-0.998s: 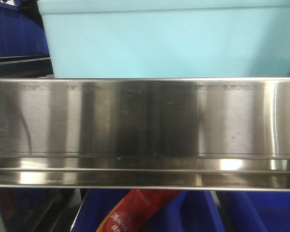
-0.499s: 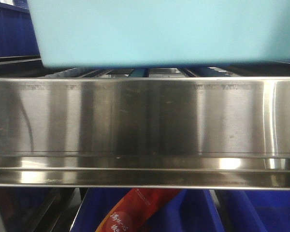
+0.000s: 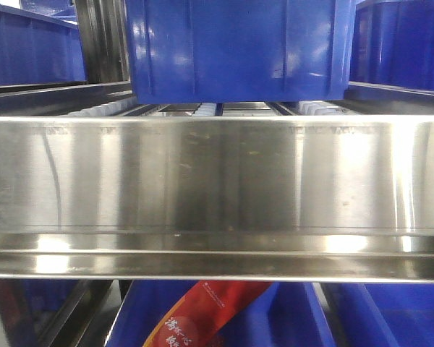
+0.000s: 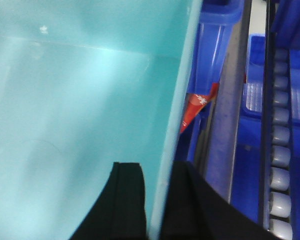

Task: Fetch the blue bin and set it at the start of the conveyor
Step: 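Lift the bin with both grippers and pull it off the shelf, then hold the bin in both grippers while the base turns and drives away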

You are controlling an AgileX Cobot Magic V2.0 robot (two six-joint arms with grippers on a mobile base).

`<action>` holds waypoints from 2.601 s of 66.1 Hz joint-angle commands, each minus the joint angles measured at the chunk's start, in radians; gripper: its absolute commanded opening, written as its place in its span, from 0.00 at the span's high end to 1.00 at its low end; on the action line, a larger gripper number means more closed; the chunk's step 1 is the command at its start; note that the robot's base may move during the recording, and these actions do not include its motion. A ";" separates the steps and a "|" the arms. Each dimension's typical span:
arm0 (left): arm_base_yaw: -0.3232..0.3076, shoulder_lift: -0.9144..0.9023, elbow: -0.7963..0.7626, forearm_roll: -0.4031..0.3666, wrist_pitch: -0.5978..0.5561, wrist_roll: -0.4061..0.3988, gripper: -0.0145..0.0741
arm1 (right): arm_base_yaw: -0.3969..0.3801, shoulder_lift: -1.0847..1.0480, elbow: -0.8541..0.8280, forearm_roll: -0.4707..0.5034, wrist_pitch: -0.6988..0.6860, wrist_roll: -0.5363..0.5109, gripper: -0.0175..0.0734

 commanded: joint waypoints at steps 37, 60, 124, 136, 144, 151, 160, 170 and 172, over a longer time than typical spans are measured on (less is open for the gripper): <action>0.000 -0.011 -0.009 0.057 -0.063 0.018 0.96 | -0.005 -0.023 -0.009 -0.033 -0.023 -0.024 0.98; 0.000 -0.011 -0.009 0.057 -0.224 0.018 0.96 | -0.005 -0.023 -0.009 -0.033 -0.023 -0.024 0.98; 0.000 -0.011 -0.009 0.057 -0.548 0.018 0.96 | -0.005 -0.023 -0.009 -0.033 -0.025 -0.024 0.98; 0.000 -0.011 -0.009 0.057 -0.548 0.018 0.96 | -0.005 -0.023 -0.009 -0.033 -0.025 -0.024 0.98; 0.000 -0.011 -0.009 0.057 -0.548 0.018 0.96 | -0.005 -0.023 -0.009 -0.033 -0.025 -0.024 0.98; 0.000 -0.011 -0.009 0.057 -0.548 0.018 0.96 | -0.005 -0.023 -0.009 -0.033 -0.025 -0.024 0.98; 0.000 -0.011 -0.009 0.057 -0.548 0.018 0.96 | -0.005 -0.023 -0.009 -0.033 -0.025 -0.024 0.98; 0.000 -0.011 -0.009 0.057 -0.548 0.018 0.96 | -0.005 -0.023 -0.009 -0.033 -0.025 -0.024 0.98; 0.000 -0.011 -0.009 0.057 -0.548 0.018 0.96 | -0.005 -0.023 -0.009 -0.033 -0.025 -0.024 0.98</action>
